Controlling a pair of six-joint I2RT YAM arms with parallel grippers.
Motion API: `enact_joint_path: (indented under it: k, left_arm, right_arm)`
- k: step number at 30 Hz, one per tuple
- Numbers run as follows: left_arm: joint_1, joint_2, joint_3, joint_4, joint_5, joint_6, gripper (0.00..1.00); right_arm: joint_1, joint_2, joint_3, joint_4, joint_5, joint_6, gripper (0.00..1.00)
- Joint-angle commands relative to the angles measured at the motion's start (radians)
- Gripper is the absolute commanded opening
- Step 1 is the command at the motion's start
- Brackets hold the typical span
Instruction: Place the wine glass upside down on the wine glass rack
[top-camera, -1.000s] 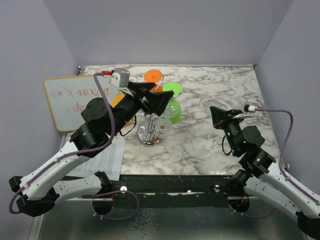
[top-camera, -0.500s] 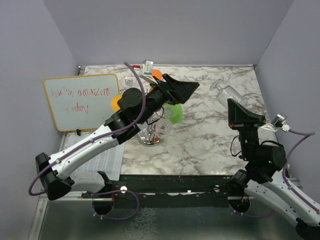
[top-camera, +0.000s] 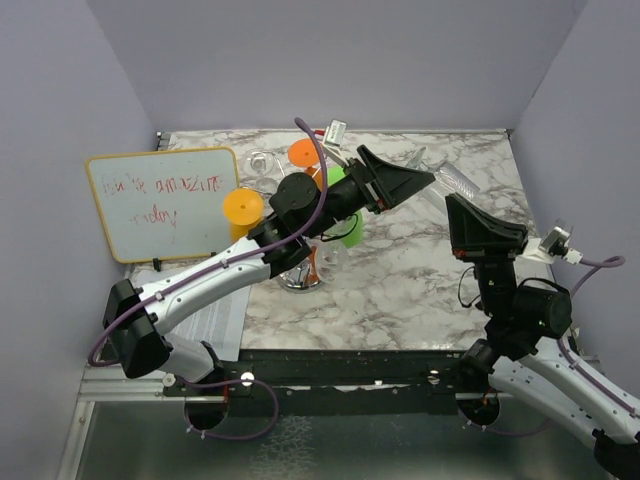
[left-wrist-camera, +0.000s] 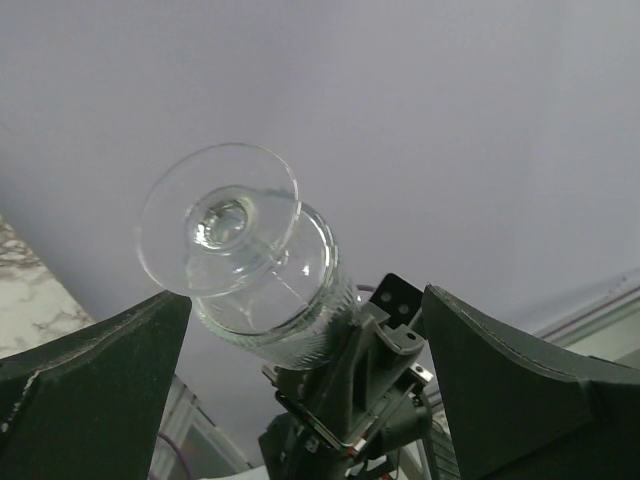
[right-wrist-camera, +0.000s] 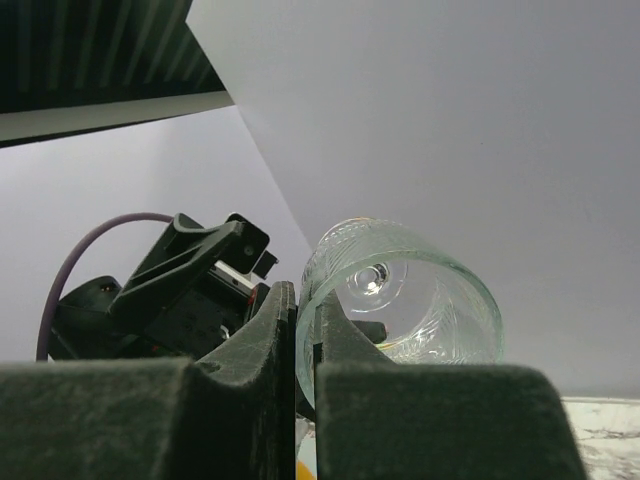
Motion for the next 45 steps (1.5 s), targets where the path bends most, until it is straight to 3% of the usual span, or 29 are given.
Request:
enact_joint_path:
  k: [1,15,26,36,38,41,45]
  left_arm:
    - [-0.011,0.011,0.022,0.113,0.067,-0.067,0.99]
    - [-0.014,0.040,0.039,0.128,0.084,-0.062,0.98]
    - [-0.016,0.057,0.069,0.128,0.106,-0.033,0.76]
    - [-0.016,0.072,0.109,0.128,0.086,0.028,0.72]
    - [-0.016,0.080,0.116,0.128,0.098,0.031,0.72]
    - [-0.016,0.087,0.114,0.129,0.119,0.021,0.83]
    - [-0.016,0.086,0.118,0.129,0.144,0.040,0.85]
  right_arm:
    - [0.001,0.012,0.038,0.150,-0.041,0.041,0.01]
    - [0.001,0.079,0.027,0.276,-0.081,0.119,0.01]
    - [0.001,0.108,0.029,0.274,-0.133,0.130,0.01]
    - [0.001,0.107,0.032,0.209,-0.191,0.147,0.01]
    - [0.001,0.107,0.036,0.196,-0.193,0.147,0.01]
    - [0.002,0.106,0.039,0.185,-0.184,0.144,0.01]
    - [0.001,0.103,0.030,0.191,-0.143,0.142,0.01]
